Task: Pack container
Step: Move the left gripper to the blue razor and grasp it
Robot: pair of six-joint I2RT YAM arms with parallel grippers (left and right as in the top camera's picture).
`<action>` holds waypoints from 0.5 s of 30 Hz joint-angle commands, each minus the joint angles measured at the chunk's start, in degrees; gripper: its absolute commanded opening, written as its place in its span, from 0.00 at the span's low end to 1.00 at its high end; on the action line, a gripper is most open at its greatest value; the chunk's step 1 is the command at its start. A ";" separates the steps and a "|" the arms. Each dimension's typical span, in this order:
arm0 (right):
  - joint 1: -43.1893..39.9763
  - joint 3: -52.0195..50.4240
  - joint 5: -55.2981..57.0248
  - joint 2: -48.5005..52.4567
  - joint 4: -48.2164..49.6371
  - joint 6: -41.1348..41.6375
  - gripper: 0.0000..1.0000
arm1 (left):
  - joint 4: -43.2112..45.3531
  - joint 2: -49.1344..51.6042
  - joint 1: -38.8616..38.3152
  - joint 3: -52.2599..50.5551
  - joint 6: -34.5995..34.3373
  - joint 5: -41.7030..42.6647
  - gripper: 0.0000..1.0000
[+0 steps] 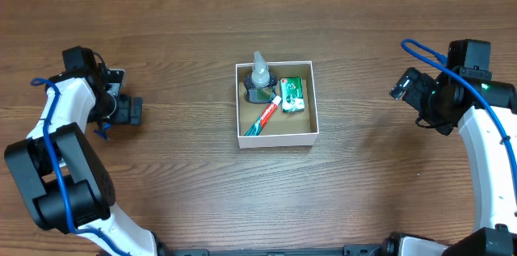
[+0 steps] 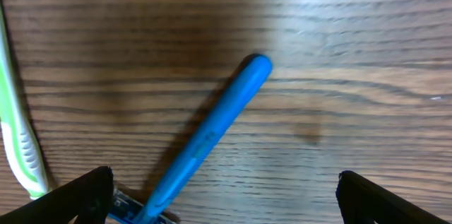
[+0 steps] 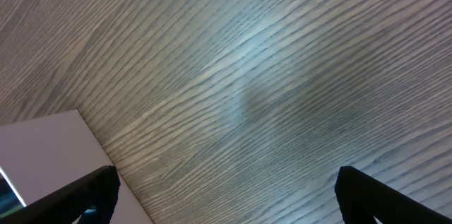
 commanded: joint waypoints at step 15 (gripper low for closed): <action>0.04 -0.15 0.55 -0.37 0.35 -0.24 1.00 | -0.70 6.12 1.11 -0.07 -0.46 2.45 0.42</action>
